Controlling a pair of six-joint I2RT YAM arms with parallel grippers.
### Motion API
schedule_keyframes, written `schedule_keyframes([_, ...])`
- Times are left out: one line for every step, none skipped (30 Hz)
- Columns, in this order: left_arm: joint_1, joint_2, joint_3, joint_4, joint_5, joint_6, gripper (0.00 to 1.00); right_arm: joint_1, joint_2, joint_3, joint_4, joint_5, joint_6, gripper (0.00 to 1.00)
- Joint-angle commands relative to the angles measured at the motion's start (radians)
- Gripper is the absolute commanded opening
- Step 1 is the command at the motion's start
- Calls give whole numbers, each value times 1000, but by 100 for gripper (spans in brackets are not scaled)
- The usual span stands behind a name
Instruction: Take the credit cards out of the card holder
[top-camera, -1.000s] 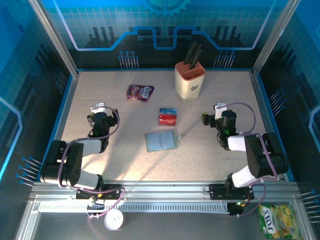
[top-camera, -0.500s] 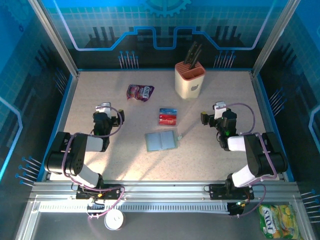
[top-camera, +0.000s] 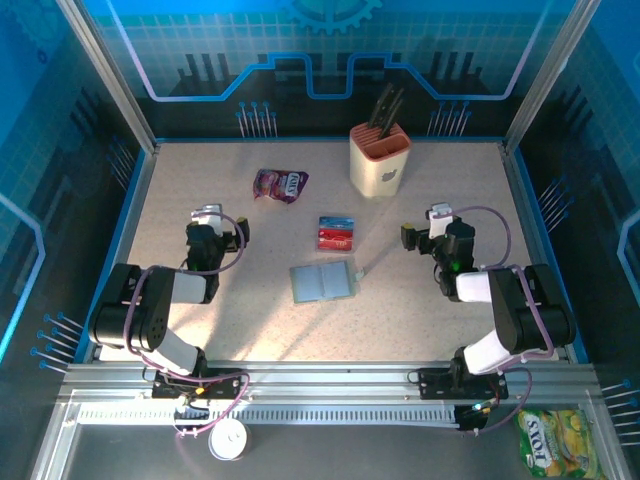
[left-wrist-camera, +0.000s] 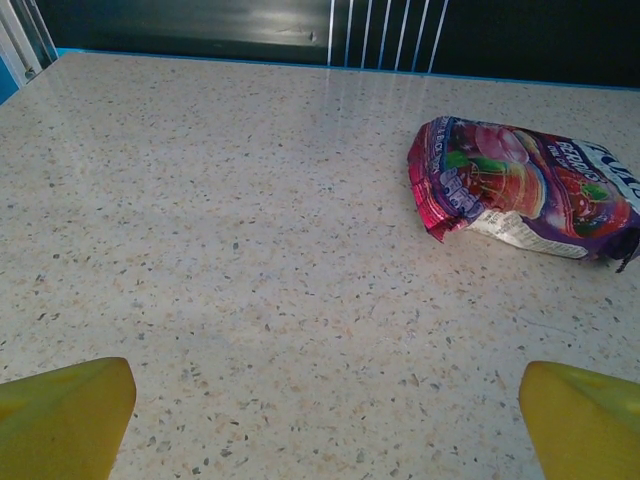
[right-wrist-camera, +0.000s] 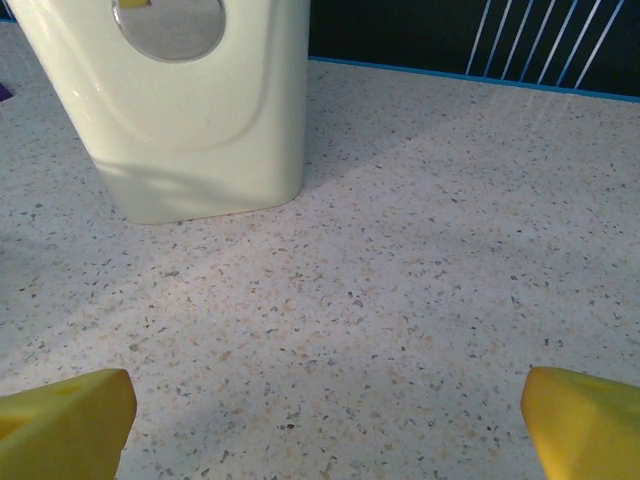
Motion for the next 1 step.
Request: schedule_keyframes([8,5,-4,30,23,18,99,-18,8,1,35,-18,-4,100])
